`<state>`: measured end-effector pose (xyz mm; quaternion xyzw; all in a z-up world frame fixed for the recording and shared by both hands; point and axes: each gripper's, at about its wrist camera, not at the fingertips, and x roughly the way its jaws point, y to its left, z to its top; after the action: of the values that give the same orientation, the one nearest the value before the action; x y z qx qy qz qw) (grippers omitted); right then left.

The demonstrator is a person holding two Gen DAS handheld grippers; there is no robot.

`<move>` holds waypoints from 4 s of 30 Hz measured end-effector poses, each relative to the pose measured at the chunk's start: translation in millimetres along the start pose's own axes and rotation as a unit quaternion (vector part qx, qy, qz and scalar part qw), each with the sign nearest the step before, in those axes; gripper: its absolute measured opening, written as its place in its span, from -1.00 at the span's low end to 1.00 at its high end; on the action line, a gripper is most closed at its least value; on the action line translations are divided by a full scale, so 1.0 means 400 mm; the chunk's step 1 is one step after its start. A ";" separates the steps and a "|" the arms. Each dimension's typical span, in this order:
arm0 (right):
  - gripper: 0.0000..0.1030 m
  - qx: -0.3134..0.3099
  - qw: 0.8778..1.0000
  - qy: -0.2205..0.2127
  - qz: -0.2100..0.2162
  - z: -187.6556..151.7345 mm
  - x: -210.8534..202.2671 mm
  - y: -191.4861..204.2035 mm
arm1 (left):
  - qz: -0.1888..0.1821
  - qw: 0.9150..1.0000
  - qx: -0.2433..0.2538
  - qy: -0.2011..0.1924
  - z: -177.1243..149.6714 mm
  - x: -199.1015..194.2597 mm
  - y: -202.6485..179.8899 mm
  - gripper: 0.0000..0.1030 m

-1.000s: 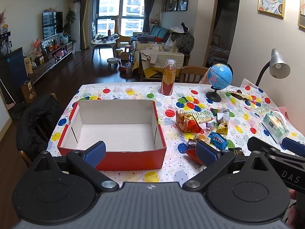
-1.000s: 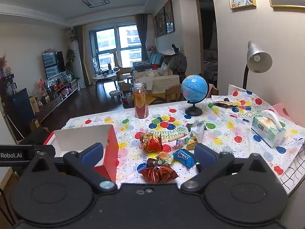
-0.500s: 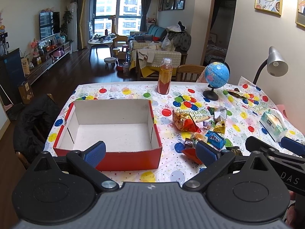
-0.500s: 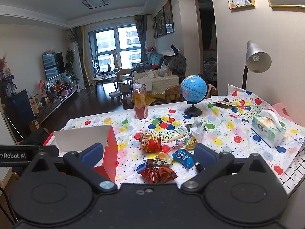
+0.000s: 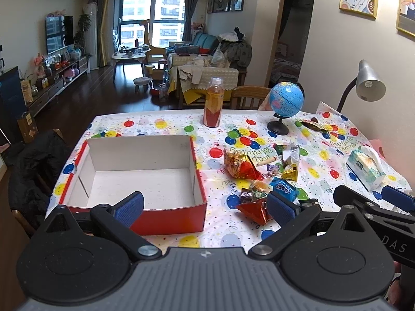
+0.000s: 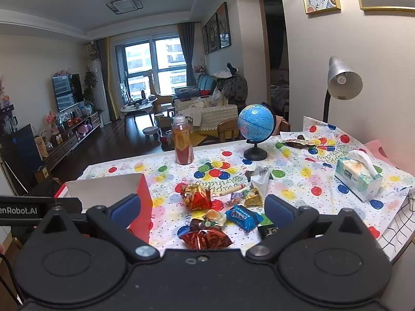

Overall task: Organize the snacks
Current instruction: 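Grasp the copper foil bag with the left gripper while the right grasps the black snack, then carry both snacks into the red box and open both grippers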

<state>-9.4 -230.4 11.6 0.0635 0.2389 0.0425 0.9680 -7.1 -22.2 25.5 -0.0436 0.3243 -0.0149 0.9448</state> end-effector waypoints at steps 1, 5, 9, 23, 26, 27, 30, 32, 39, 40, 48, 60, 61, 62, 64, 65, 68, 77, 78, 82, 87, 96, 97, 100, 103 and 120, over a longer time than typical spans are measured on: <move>0.97 0.000 1.000 0.000 -0.001 -0.001 0.000 -0.008 | -0.002 1.000 0.001 0.001 0.002 0.006 -0.005 0.97; 0.98 0.007 1.000 0.005 -0.009 -0.002 0.022 -0.037 | -0.008 1.000 0.008 0.014 0.009 0.045 -0.031 0.97; 0.97 0.020 0.999 0.019 -0.019 -0.008 0.060 -0.078 | -0.017 0.999 0.016 0.031 0.016 0.102 -0.059 0.97; 0.80 0.023 0.993 0.110 -0.044 -0.084 0.292 -0.254 | -0.022 0.992 0.061 0.104 0.015 0.379 -0.186 0.97; 0.74 0.018 0.990 0.136 -0.039 -0.101 0.348 -0.286 | -0.026 0.988 0.073 0.133 0.003 0.445 -0.217 0.97; 0.73 0.014 0.989 0.140 -0.036 -0.107 0.366 -0.294 | -0.026 0.987 0.074 0.142 -0.001 0.466 -0.225 0.97; 0.72 -0.005 0.987 0.158 -0.034 -0.123 0.417 -0.310 | -0.032 0.983 0.078 0.164 -0.009 0.523 -0.248 0.97; 0.71 -0.009 0.985 0.171 -0.031 -0.131 0.456 -0.326 | -0.038 0.979 0.091 0.177 -0.018 0.560 -0.268 0.97; 0.71 -0.015 0.977 0.211 -0.022 -0.159 0.560 -0.355 | -0.041 0.970 0.089 0.223 -0.038 0.669 -0.290 0.97; 0.71 -0.015 0.976 0.215 -0.020 -0.163 0.574 -0.358 | -0.042 0.969 0.089 0.227 -0.040 0.678 -0.292 0.97; 0.68 -0.013 0.970 0.243 -0.018 -0.189 0.633 -0.365 | -0.049 0.960 0.080 0.264 -0.054 0.738 -0.295 0.96; 0.17 -0.004 0.972 0.234 -0.020 -0.202 0.617 -0.364 | -0.060 0.960 0.061 0.265 -0.062 0.730 -0.285 0.28; 0.14 -0.002 0.972 0.232 -0.020 -0.201 0.614 -0.363 | -0.059 0.960 0.065 0.264 -0.063 0.727 -0.287 0.08; 0.13 -0.003 0.973 0.230 -0.020 -0.201 0.609 -0.361 | -0.059 0.960 0.068 0.265 -0.065 0.725 -0.288 -0.05; 0.11 -0.003 0.974 0.228 -0.019 -0.199 0.598 -0.356 | -0.064 0.961 0.065 0.262 -0.067 0.718 -0.283 -0.14; 0.11 -0.002 0.974 0.226 -0.018 -0.199 0.590 -0.354 | -0.065 0.961 0.064 0.260 -0.067 0.714 -0.281 -0.21; 0.09 0.004 0.976 0.218 -0.017 -0.195 0.562 -0.346 | -0.066 0.963 0.062 0.254 -0.070 0.697 -0.274 -0.26; 0.08 -0.001 0.983 0.182 -0.014 -0.164 0.455 -0.302 | -0.071 0.969 0.052 0.231 -0.066 0.609 -0.229 -0.30; 0.08 -0.001 0.984 0.178 -0.015 -0.161 0.445 -0.297 | -0.070 0.970 0.050 0.229 -0.066 0.601 -0.221 -0.31; 0.08 -0.003 0.986 0.166 -0.014 -0.150 0.409 -0.273 | -0.071 0.973 0.042 0.214 -0.061 0.560 -0.190 -0.35; 0.07 -0.007 0.989 0.151 -0.004 -0.135 0.363 -0.227 | -0.078 0.978 0.037 0.189 -0.046 0.498 -0.153 -0.37; 0.07 -0.025 0.993 0.113 0.033 -0.072 0.285 -0.126 | -0.085 0.988 0.010 0.128 0.017 0.362 -0.066 -0.37; 0.07 -0.027 0.993 0.108 0.040 -0.063 0.278 -0.111 | -0.083 0.989 0.008 0.120 0.028 0.346 -0.055 -0.37; 0.07 -0.040 0.993 0.095 0.059 -0.036 0.267 -0.067 | -0.075 0.993 -0.001 0.096 0.054 0.303 -0.016 -0.37; 0.07 -0.052 0.992 0.086 0.081 -0.010 0.264 -0.017 | -0.060 0.995 -0.009 0.075 0.074 0.270 0.025 -0.37; 0.07 -0.144 0.963 0.086 0.210 0.048 0.407 0.301 | 0.086 0.991 -0.076 0.063 0.109 0.283 0.297 -0.37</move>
<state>136.9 -94.9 -28.8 -0.0318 0.2941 0.2846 0.9119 109.2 92.8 -20.4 -0.0867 0.3860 0.0882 0.9142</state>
